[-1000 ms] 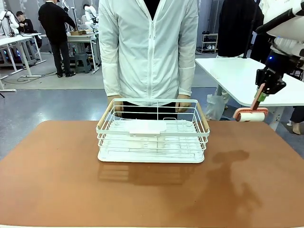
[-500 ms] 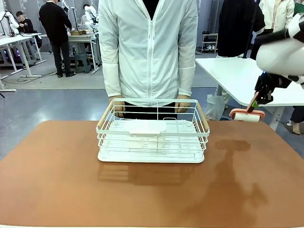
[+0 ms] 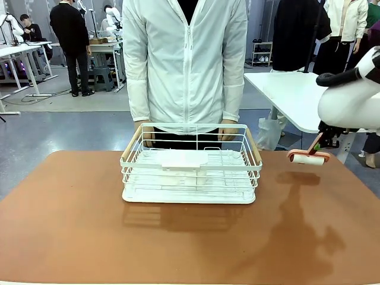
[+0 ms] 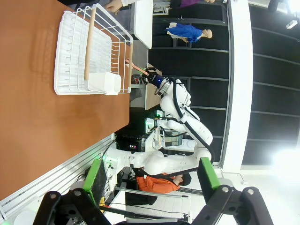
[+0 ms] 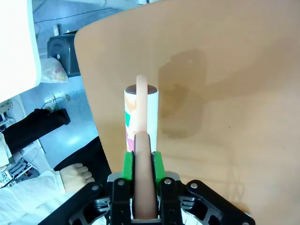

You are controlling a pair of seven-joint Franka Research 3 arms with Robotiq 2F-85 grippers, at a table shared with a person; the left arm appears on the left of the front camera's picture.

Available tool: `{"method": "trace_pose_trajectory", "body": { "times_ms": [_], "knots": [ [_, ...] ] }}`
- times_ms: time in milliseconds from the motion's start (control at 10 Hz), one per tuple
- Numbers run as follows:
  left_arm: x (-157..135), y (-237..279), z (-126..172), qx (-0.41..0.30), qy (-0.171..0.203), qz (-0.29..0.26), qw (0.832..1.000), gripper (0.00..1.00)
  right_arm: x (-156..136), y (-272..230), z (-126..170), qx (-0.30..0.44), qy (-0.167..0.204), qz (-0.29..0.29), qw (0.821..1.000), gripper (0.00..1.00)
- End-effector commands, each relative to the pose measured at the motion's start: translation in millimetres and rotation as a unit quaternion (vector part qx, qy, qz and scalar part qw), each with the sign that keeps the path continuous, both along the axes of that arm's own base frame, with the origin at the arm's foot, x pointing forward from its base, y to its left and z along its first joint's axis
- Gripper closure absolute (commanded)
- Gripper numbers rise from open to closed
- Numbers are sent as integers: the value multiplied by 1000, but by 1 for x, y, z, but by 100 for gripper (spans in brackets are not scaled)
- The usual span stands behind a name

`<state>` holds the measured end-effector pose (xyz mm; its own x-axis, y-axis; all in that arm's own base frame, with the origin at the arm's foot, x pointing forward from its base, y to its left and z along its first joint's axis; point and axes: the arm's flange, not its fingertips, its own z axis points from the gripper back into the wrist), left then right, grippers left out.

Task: Clean the table.
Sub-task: Place the Lint Roller down when the Dish drying rack is positioned in the middle of the table.

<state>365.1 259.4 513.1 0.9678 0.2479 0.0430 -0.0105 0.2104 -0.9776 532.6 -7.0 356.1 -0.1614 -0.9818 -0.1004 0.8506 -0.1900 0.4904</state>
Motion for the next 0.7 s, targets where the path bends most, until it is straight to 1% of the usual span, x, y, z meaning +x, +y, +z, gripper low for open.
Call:
{"method": "trace_pose_trajectory", "body": {
  "times_ms": [0, 100, 200, 300, 500, 600],
  "knots": [
    [-2, 1, 2, -3, -1, 1, 1000, 0, -3, 14, -15, 5, -15, -1, 1000, 79],
    [-2, 1, 2, -3, -1, 1, 1000, 0, -5, 16, -26, 1, -13, 13, 1000, 79],
    [-2, 1, 2, -3, -1, 1, 1000, 0, -6, 19, -30, -17, -29, 23, 999, 79],
    [-2, 1, 2, -3, -1, 1, 1000, 0, -8, 21, -31, -23, -31, 27, 999, 79],
    [-2, 1, 2, -3, -1, 1, 1000, 0, -11, 23, -36, -32, -12, 43, 999, 79],
    [-2, 1, 2, -3, -1, 1, 1000, 0, -12, 24, -33, -26, -13, 45, 999, 72]
  ]
}}
